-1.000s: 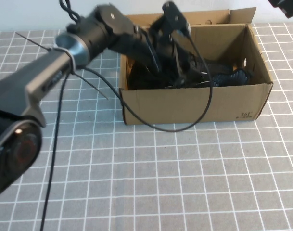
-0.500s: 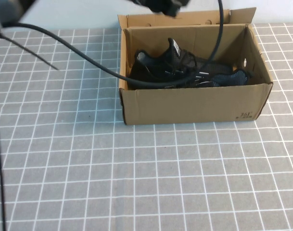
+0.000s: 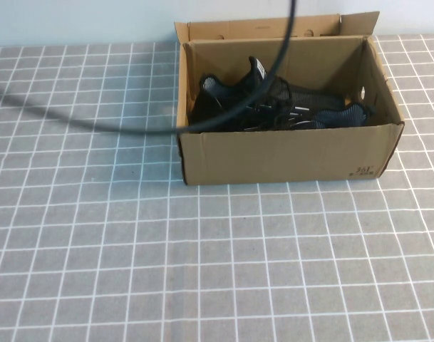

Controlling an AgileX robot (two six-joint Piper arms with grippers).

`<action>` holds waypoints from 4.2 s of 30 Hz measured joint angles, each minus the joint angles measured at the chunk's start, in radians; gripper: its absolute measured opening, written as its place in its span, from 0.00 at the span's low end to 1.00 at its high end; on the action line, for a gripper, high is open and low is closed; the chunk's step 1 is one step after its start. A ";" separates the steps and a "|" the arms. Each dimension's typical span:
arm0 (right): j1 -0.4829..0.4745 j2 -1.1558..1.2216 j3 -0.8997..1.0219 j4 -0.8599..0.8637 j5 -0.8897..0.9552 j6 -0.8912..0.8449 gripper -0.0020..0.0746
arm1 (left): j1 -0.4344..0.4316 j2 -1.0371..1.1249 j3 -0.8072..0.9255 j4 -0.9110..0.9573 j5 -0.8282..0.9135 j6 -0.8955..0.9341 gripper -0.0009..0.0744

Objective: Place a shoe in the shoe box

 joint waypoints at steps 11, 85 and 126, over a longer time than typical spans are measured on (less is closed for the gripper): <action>0.000 -0.556 0.445 0.013 -0.138 0.099 0.01 | 0.000 -0.543 0.765 0.020 -0.485 -0.056 0.01; -0.239 -0.927 1.476 0.166 -1.140 0.114 0.01 | 0.000 -1.265 1.902 -0.085 -1.097 -0.175 0.01; -0.247 -0.929 1.476 -0.029 -0.937 0.293 0.01 | 0.000 -1.265 1.902 -0.085 -1.097 -0.175 0.01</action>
